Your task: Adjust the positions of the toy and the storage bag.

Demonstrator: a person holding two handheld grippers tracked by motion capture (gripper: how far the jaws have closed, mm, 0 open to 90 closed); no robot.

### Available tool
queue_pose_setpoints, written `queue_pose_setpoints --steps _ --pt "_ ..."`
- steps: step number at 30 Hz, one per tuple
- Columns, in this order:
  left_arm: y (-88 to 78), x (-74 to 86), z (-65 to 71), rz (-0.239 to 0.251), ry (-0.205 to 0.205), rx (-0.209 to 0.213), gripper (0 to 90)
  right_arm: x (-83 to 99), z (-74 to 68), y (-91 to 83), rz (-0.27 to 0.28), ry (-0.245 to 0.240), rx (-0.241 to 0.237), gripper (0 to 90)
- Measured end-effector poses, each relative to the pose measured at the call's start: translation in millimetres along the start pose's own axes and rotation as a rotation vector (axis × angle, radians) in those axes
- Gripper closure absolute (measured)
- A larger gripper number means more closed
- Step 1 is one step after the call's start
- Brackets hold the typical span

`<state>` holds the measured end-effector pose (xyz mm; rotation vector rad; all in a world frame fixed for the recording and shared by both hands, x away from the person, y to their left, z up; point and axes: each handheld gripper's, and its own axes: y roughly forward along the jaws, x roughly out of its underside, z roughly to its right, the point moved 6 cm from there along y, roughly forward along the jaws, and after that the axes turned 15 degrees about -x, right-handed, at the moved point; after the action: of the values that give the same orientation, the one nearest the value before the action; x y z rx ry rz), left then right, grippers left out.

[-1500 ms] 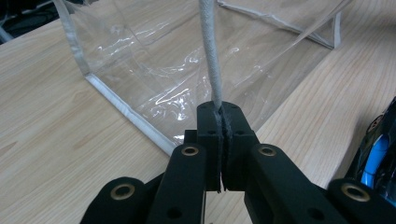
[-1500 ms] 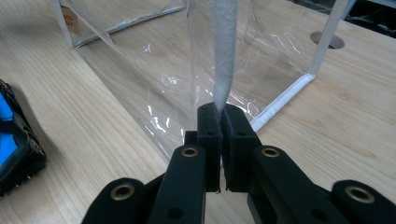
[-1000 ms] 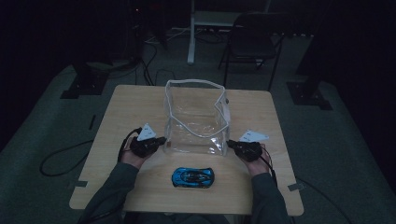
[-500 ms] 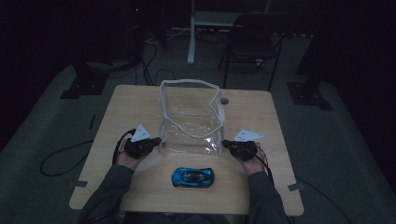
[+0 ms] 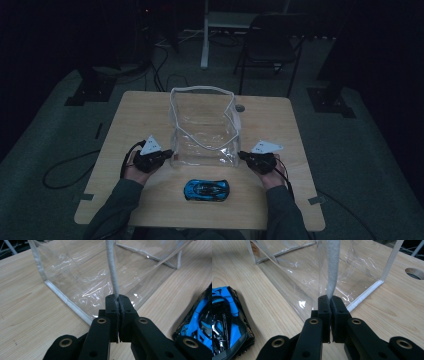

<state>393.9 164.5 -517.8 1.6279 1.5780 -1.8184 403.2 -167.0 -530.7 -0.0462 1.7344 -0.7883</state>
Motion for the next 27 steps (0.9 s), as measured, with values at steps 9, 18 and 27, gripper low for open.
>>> queue_pose_setpoints --steps 9,18,27 --pt "-1.7 1.3 2.0 0.001 -0.004 0.005 88.1 0.9 -3.2 -2.4 -0.002 -0.005 -0.003 87.5" --pt "-8.7 1.8 -0.3 0.012 -0.040 0.003 69.4 -0.6 -5.5 -6.6 -0.007 -0.014 0.019 72.7" --pt "-36.4 15.2 5.5 0.010 -0.080 0.006 50.6 4.4 -28.4 -20.5 -0.042 -0.067 0.027 65.3"
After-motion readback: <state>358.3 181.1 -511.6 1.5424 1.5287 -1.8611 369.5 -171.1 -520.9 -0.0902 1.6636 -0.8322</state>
